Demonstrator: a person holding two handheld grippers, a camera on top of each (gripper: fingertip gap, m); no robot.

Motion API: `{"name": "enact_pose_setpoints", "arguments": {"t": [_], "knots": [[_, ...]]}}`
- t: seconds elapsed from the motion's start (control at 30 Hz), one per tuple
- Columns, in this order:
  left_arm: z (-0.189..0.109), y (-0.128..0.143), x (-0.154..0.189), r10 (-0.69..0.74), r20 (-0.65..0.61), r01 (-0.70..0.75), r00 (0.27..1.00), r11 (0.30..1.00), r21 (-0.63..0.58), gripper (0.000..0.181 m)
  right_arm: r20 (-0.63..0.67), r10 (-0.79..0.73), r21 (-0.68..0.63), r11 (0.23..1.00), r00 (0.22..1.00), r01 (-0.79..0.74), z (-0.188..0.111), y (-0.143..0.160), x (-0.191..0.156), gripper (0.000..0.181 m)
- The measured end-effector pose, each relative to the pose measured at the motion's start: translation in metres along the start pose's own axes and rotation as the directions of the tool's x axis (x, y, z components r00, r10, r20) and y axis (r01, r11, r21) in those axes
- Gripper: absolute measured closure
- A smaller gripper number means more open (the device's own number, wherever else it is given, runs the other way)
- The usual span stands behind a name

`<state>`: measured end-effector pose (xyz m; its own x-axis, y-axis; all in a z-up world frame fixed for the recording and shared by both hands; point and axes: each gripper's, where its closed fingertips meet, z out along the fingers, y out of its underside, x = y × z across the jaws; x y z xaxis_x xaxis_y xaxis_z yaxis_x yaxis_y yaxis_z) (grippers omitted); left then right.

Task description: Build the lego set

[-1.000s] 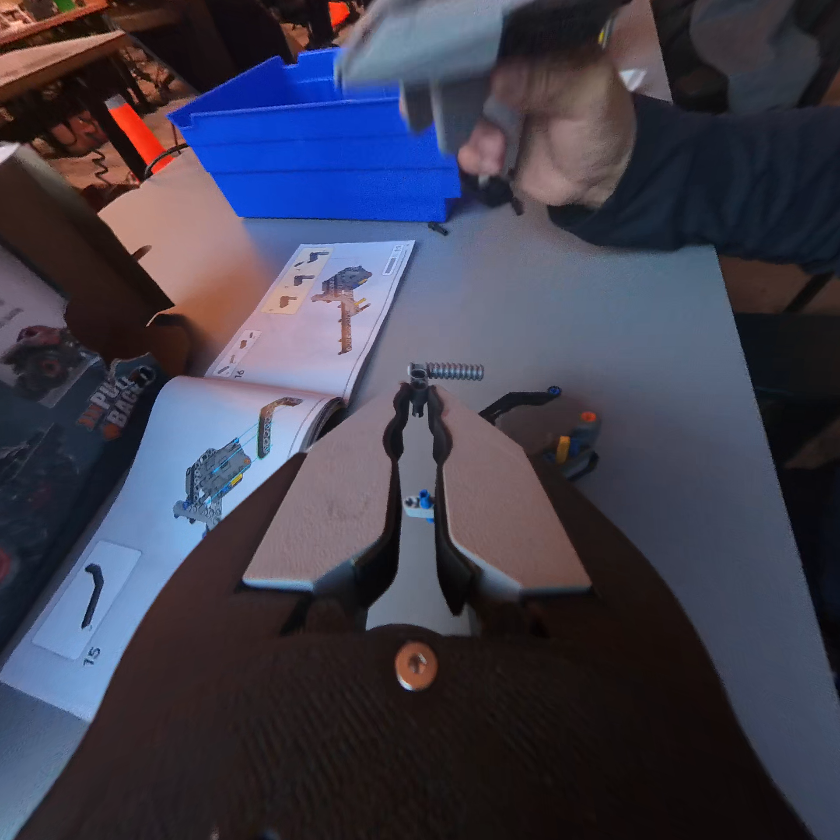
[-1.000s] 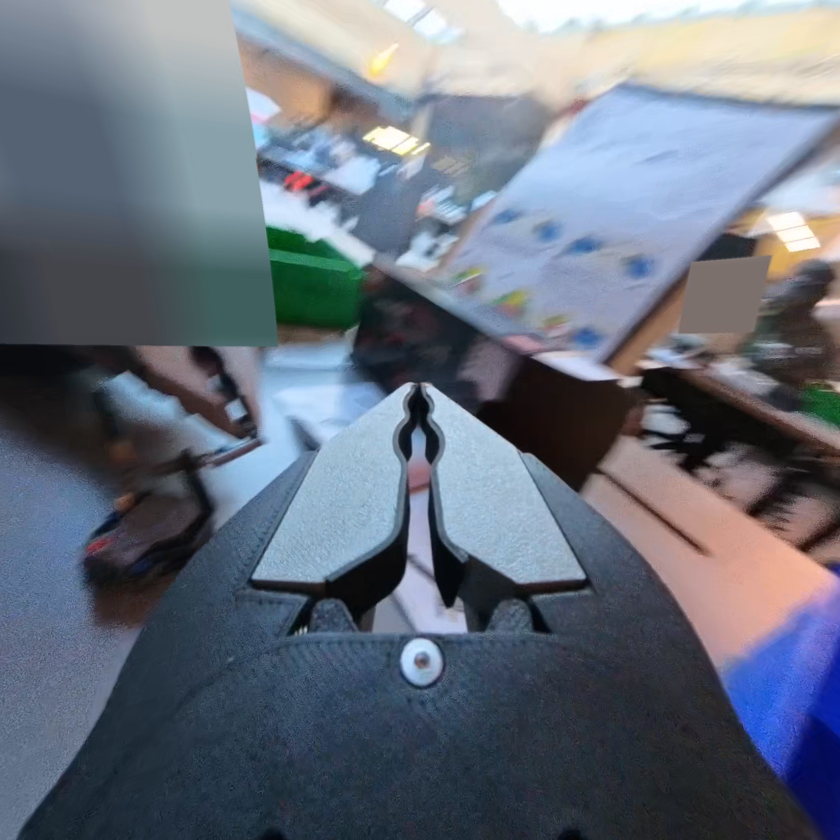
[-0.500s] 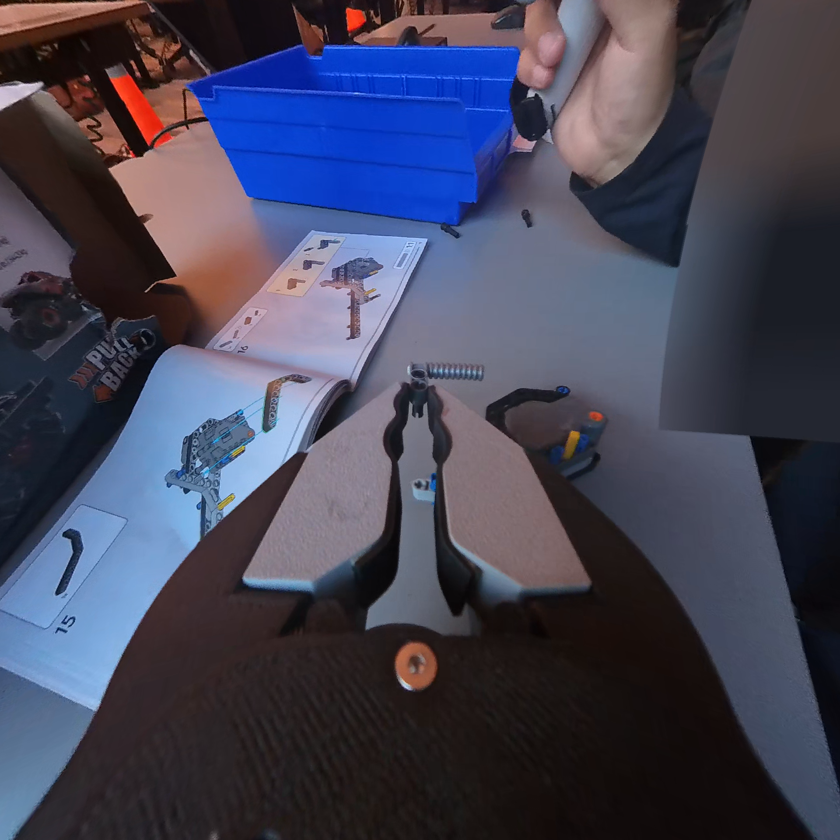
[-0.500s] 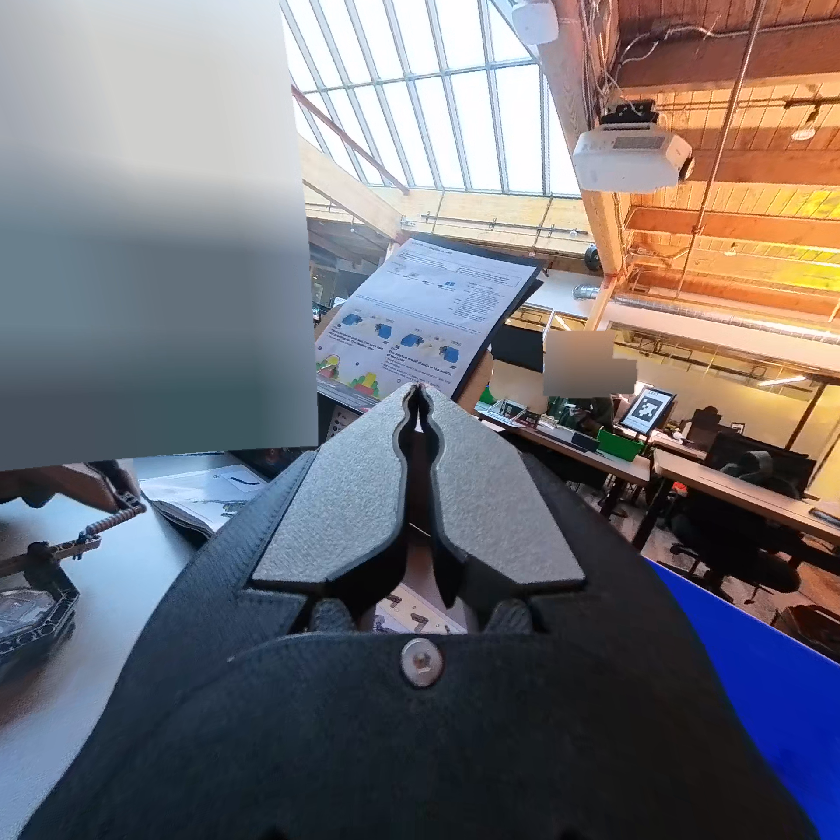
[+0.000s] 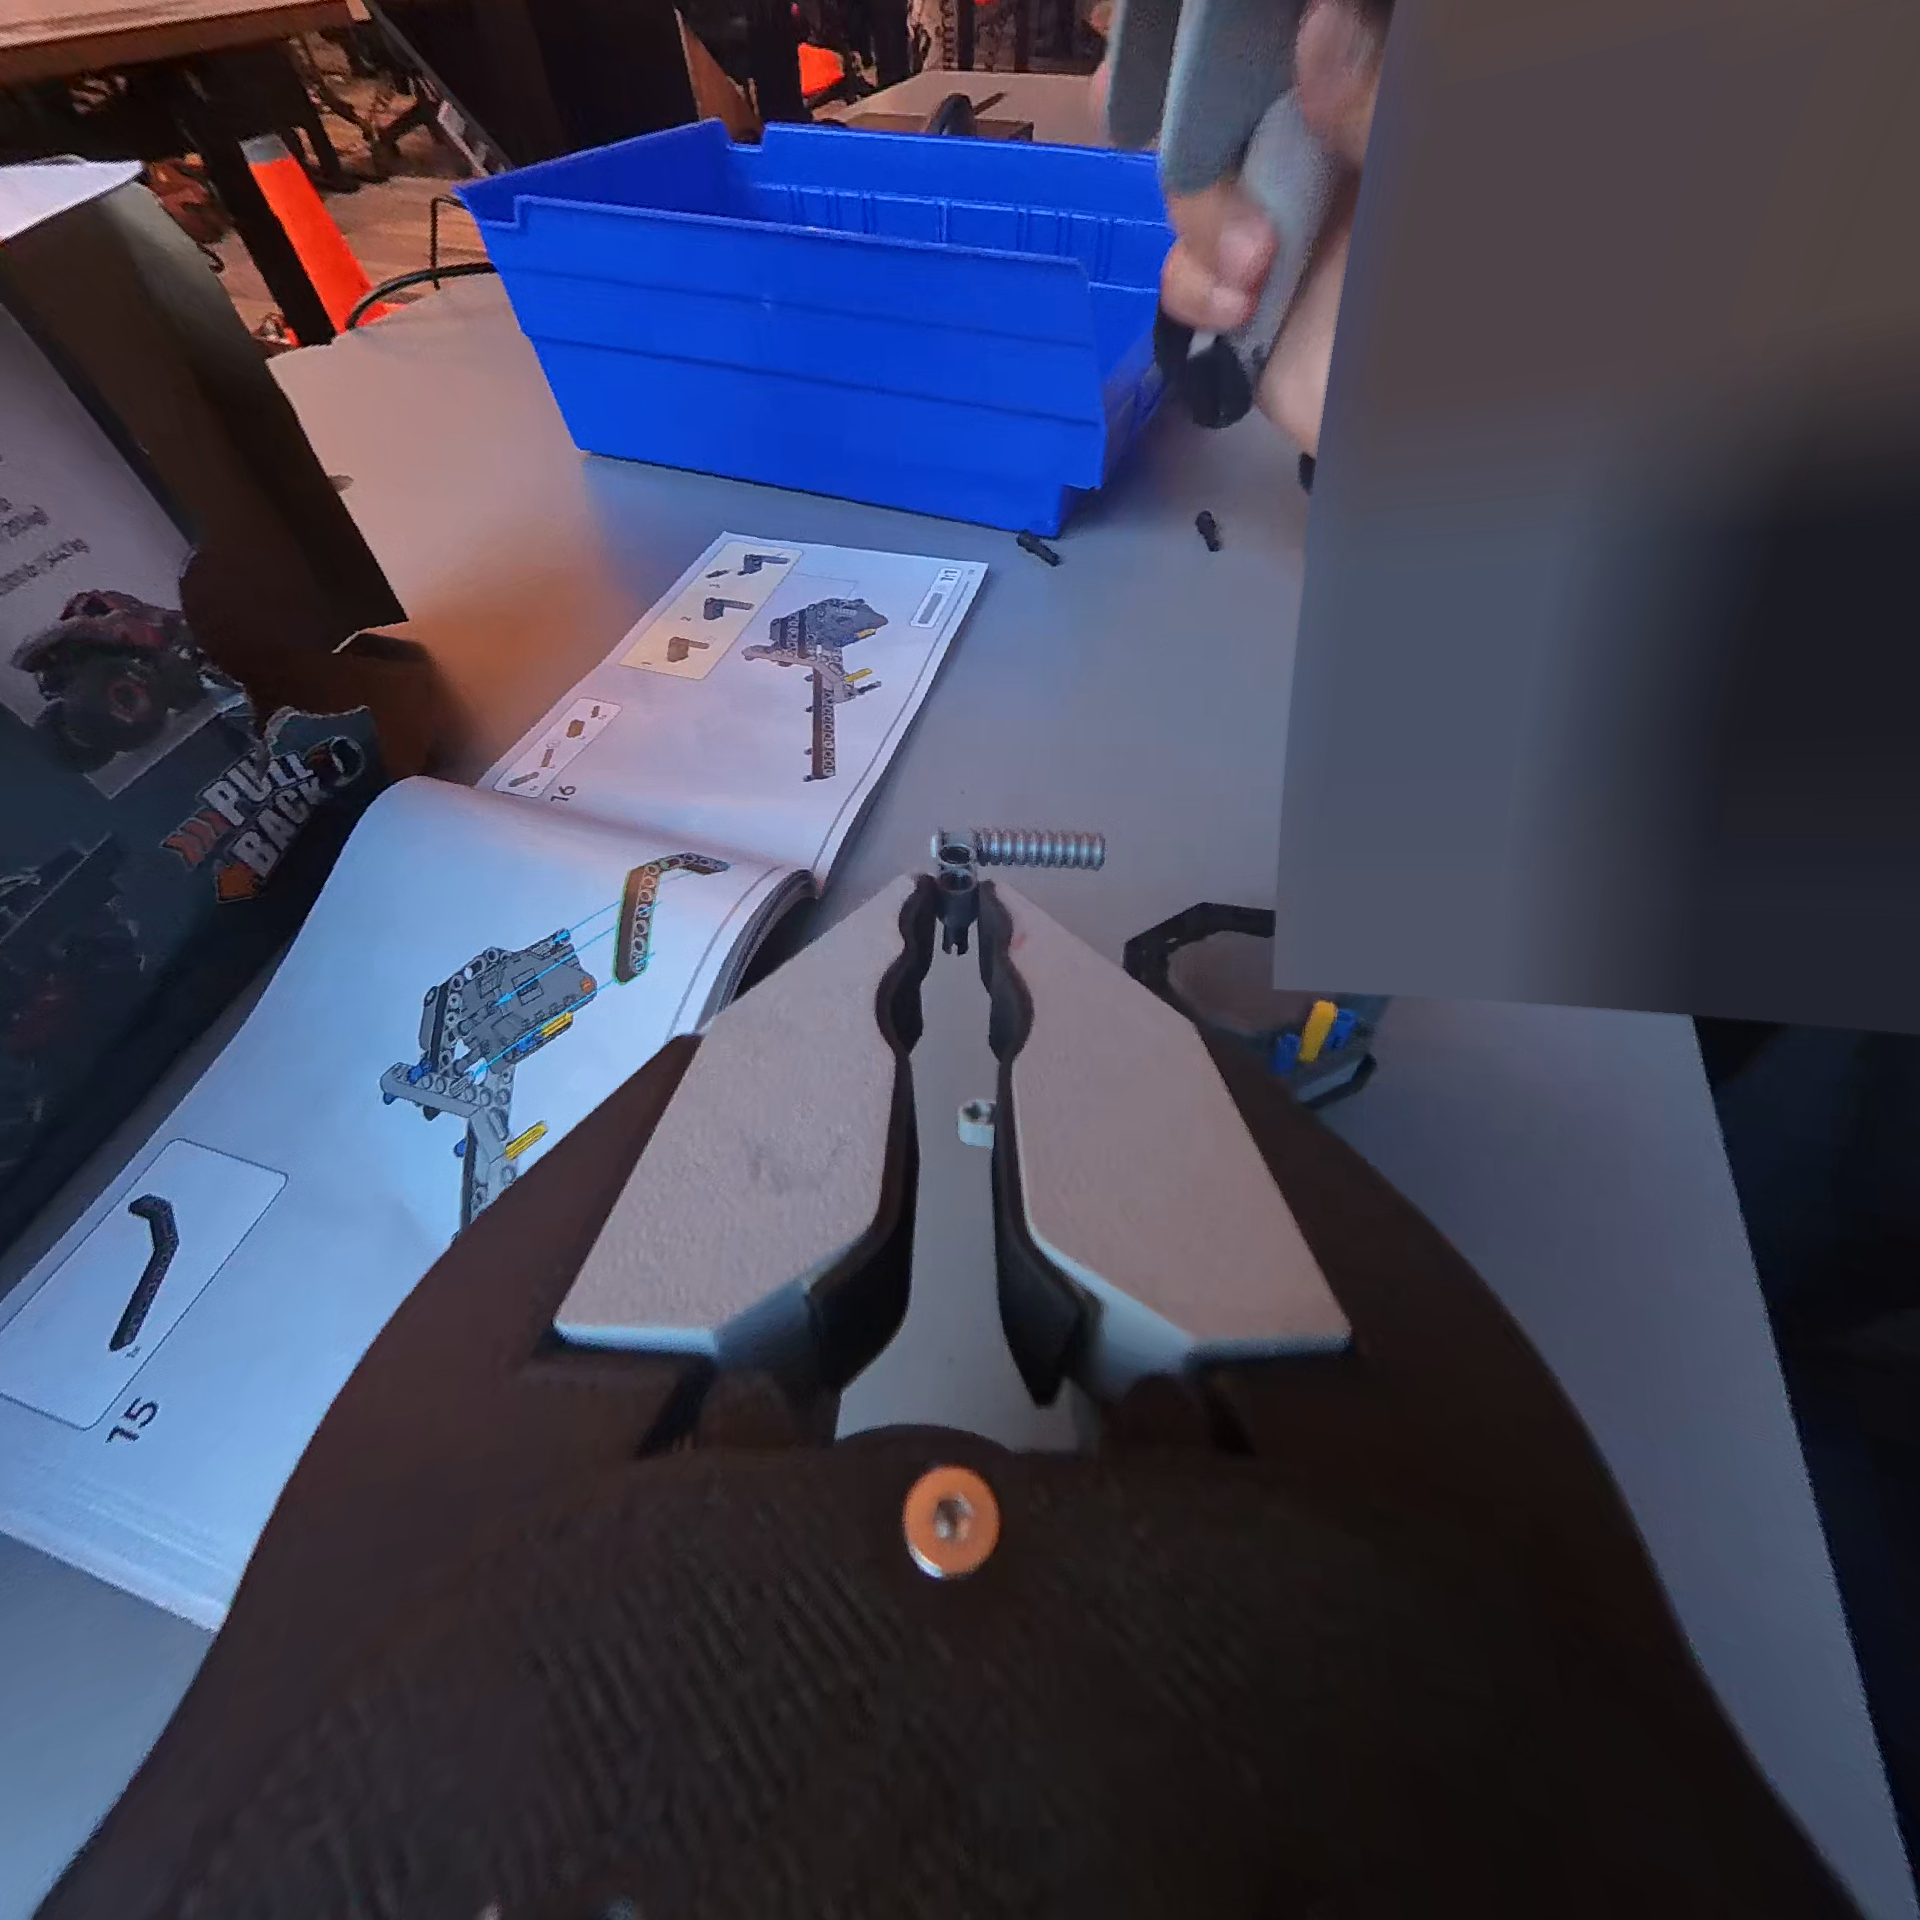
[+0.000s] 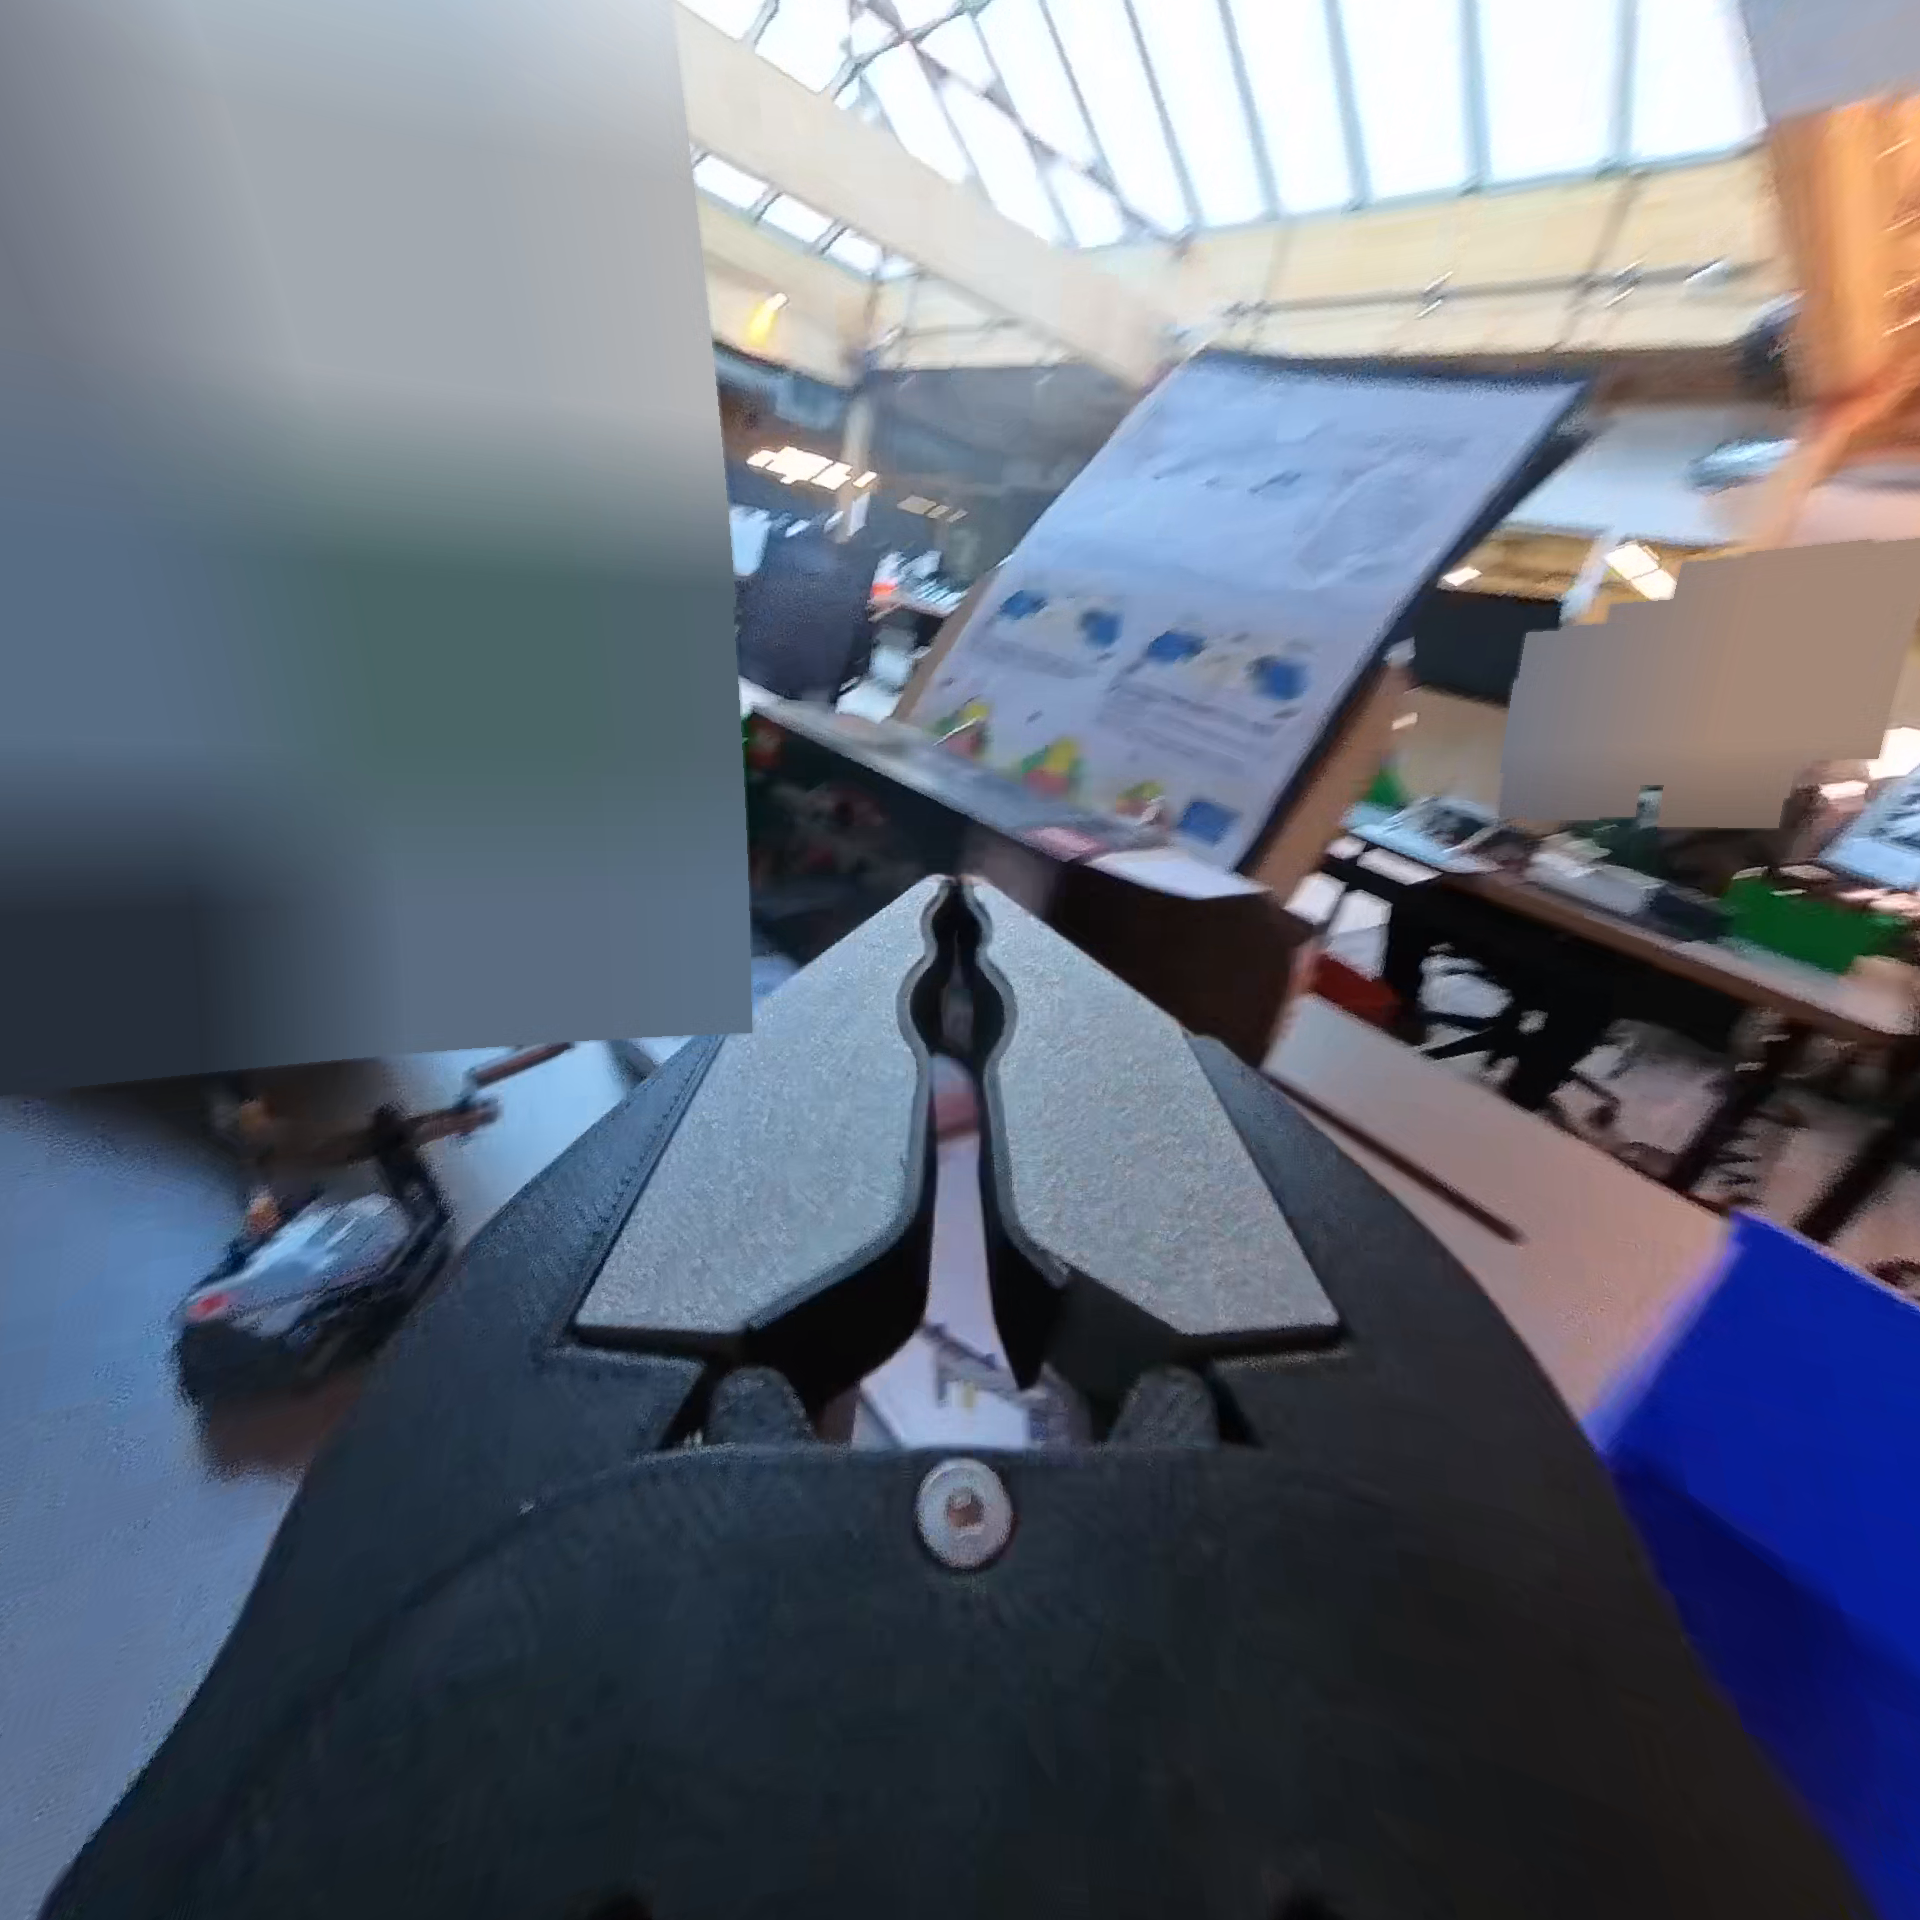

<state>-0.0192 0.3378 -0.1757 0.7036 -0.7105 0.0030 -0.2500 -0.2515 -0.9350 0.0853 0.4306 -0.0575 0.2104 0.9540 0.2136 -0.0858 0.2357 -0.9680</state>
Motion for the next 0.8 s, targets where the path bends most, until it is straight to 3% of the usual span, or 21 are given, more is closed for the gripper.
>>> {"name": "enact_pose_setpoints", "arguments": {"t": [0.03,0.17,0.27,0.4,0.63,0.73,0.8], "knots": [[0.0,-0.001,0.002,0.007,-0.004,-0.007,1.0,1.0,0.001,0.175,0.068,0.012,-0.037,0.999,0.998,-0.01,0.006,0.007,-0.011,0.181],[0.003,0.004,0.011,0.078,-0.005,-0.078,0.997,0.996,-0.047,0.175,0.359,0.065,-0.191,0.982,0.931,0.005,0.02,0.038,-0.069,0.181],[0.005,0.004,0.017,0.143,0.007,-0.142,0.99,0.988,-0.058,0.175,0.646,0.01,-0.142,0.984,0.763,0.108,0.005,0.041,-0.134,0.181],[0.004,0.0,0.025,0.169,-0.006,-0.169,0.986,0.985,-0.038,0.176,0.63,-0.085,-0.2,0.942,0.772,0.268,0.013,0.068,-0.145,0.169],[0.008,0.005,0.029,0.273,0.02,-0.27,0.962,0.96,-0.075,0.175,0.569,-0.014,-0.237,0.955,0.822,0.18,0.028,0.071,-0.14,0.159],[0.011,0.008,0.031,0.328,0.03,-0.323,0.944,0.941,-0.104,0.175,0.524,-0.019,-0.266,0.946,0.852,0.185,0.035,0.076,-0.135,0.165],[0.012,0.009,0.034,0.345,0.028,-0.34,0.938,0.934,-0.107,0.175,0.555,-0.002,-0.269,0.946,0.832,0.182,0.035,0.076,-0.145,0.165]]}}
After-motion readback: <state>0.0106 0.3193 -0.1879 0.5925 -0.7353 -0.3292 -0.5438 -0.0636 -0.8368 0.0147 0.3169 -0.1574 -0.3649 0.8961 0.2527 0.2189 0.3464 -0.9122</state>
